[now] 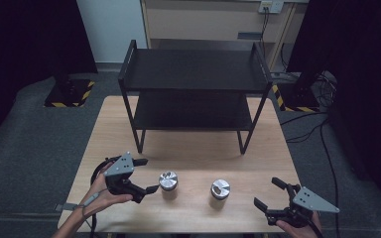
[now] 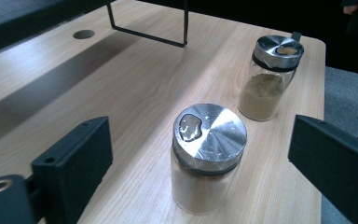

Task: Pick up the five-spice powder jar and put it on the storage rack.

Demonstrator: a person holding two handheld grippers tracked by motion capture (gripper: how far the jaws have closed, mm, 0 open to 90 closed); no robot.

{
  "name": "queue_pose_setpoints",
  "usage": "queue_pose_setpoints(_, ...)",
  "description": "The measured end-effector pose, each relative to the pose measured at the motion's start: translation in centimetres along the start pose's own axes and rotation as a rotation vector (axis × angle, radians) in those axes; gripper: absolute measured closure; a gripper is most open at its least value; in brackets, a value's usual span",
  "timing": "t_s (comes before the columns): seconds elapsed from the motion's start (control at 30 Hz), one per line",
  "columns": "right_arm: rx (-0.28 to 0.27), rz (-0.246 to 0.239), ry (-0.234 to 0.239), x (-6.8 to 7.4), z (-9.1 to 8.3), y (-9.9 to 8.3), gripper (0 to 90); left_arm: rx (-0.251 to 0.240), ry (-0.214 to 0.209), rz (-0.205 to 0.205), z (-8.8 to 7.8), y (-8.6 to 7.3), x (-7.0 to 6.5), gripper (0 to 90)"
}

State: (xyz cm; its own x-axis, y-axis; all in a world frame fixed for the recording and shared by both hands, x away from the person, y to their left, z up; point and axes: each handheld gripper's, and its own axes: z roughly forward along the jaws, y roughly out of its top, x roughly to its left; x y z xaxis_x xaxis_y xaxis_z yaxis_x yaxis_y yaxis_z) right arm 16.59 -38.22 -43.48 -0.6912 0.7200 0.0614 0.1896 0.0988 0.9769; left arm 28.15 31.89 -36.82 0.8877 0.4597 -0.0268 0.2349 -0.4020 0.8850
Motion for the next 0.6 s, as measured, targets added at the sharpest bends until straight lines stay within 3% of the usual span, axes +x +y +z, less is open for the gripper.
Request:
queue_pose_setpoints(0.37, 0.000, 0.000, 0.001, 0.0, 0.0, 0.0, 5.5, 0.057, -0.028, 0.020, 3.3, 0.3, 0.2, 5.9)
queue_pose_setpoints(0.6, -0.001, 0.000, 0.002, 0.0, -0.1, 0.0, 5.5, 0.086, -0.058, 0.047, 5.2, 0.6, 0.4, 11.5)
